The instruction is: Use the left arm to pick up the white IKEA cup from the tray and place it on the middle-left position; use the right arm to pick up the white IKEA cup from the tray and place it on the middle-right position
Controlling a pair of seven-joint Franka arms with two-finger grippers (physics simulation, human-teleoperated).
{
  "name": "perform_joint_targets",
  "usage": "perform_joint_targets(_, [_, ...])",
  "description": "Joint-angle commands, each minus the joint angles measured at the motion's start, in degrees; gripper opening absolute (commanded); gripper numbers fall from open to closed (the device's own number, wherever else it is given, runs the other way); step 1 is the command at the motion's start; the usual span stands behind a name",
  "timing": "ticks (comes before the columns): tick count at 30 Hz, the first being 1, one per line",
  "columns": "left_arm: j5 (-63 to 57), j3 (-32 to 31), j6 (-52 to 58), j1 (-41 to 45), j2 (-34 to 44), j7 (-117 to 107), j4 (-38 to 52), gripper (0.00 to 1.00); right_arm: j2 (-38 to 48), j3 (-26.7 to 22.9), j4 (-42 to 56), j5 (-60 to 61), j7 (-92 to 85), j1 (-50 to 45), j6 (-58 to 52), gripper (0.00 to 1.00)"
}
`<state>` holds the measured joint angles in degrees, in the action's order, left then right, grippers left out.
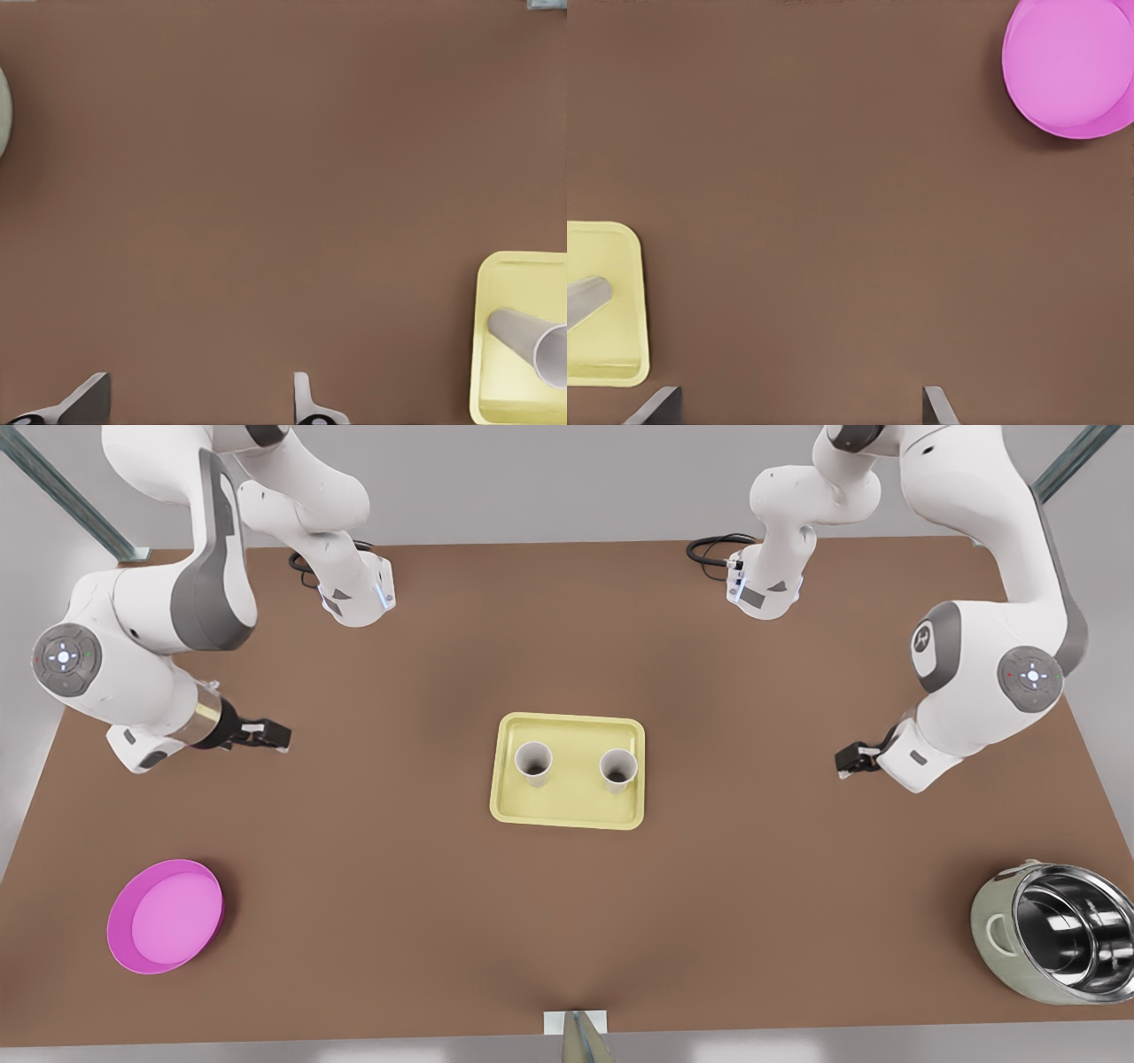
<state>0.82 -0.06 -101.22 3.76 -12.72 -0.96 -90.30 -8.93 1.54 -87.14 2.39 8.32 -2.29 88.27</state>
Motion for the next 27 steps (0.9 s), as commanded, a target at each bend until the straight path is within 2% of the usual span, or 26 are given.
perform_joint_targets(1, [-0.12,-0.03,-3.02,0.01,-0.02,0.43,0.03,1.00,-0.04,-0.04,0.04,-0.02,-2.34,1.06,0.85,1.00])
perform_joint_targets(5, [-0.03,-0.03,-2.32,0.37,-0.20,-0.10,-0.32,1.00,-2.93,0.48,0.21,-0.37,-1.38,-2.97,2.26,1.00])
perform_joint_targets(10, [-0.56,-0.91,-2.32,0.19,-0.02,0.08,-0.32,1.00,-14.09,0.57,0.91,0.24,7.66,-18.97,14.90,1.00])
perform_joint_targets(12, [-0.47,-0.91,-2.49,-0.07,-0.37,0.17,-0.23,1.00,-17.97,1.19,2.85,0.16,18.22,-23.90,18.17,1.00])
perform_joint_targets(14, [-0.56,-0.82,-2.49,-0.07,-0.29,0.08,-0.23,1.00,-18.76,1.89,2.41,1.56,22.27,-28.20,22.38,1.00])
perform_joint_targets(16, [-0.47,-0.82,-2.58,-0.07,-0.37,0.08,-0.32,1.00,-20.95,2.15,0.13,2.88,22.35,-29.61,27.04,1.00])
perform_joint_targets(18, [-0.47,-0.82,-2.76,-0.07,-0.55,0.08,-0.32,1.00,-20.78,2.42,-4.00,9.38,22.27,-30.40,29.41,1.00])
perform_joint_targets(22, [-0.38,-0.82,-2.85,-0.07,-0.73,-0.01,-0.50,1.00,-19.81,2.59,-14.73,8.59,22.27,-33.30,40.57,1.00])
perform_joint_targets(27, [-0.38,-0.82,-2.58,-0.07,-0.46,-0.01,-0.50,1.00,-19.55,2.51,-15.69,8.59,22.79,-34.10,42.25,1.00])
